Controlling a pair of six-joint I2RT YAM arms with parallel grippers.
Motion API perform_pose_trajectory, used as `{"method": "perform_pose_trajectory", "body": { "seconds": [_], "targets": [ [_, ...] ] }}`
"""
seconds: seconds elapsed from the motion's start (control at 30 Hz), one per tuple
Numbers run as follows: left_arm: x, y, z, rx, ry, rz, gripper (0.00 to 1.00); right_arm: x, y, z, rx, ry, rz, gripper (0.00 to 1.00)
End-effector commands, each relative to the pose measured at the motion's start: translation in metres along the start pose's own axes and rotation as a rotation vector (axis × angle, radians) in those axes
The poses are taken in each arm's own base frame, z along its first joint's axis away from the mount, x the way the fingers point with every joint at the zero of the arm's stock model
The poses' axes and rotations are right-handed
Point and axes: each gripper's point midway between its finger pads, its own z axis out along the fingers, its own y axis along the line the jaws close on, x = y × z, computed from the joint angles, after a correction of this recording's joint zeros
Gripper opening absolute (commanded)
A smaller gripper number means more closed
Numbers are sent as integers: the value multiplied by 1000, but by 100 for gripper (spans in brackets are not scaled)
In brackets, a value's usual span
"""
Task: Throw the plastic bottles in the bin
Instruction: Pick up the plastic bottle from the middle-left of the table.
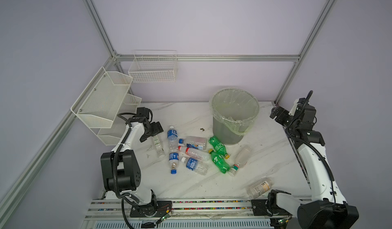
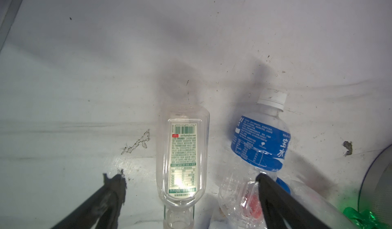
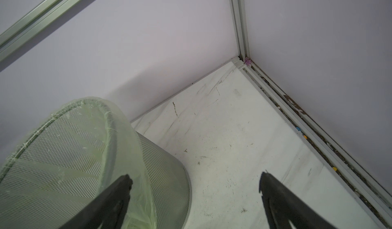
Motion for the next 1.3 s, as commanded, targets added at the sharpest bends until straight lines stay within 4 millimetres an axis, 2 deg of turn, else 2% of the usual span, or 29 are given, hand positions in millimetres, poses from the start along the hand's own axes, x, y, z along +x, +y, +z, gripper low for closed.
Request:
{"method": "perform_pose_trajectory", "body": {
  "seconds": [0.0, 0.27, 0.4, 0.67, 0.93, 1.13, 1.27],
  "targets": [
    [-13, 9, -8, -56, -50, 28, 95, -11, 6, -8, -31, -39, -21, 97],
    [3, 7, 18, -39, 29, 3, 89, -10, 10, -9, -50, -36, -25, 97],
    [11, 5, 30, -26, 64, -7, 89, -9, 9, -9, -52, -37, -25, 97],
    [17, 10, 46, -63, 88, 4, 87, -5, 9, -9, -60, -35, -27, 97],
    [31, 11, 63, -88, 125, 34, 84, 1, 6, -5, -56, -21, -25, 97],
    [37, 5, 74, -89, 150, 65, 75, 2, 4, -5, -50, -24, -32, 97],
    [39, 4, 75, -91, 157, 83, 74, 3, 4, -6, -51, -25, -34, 97]
  ]
}}
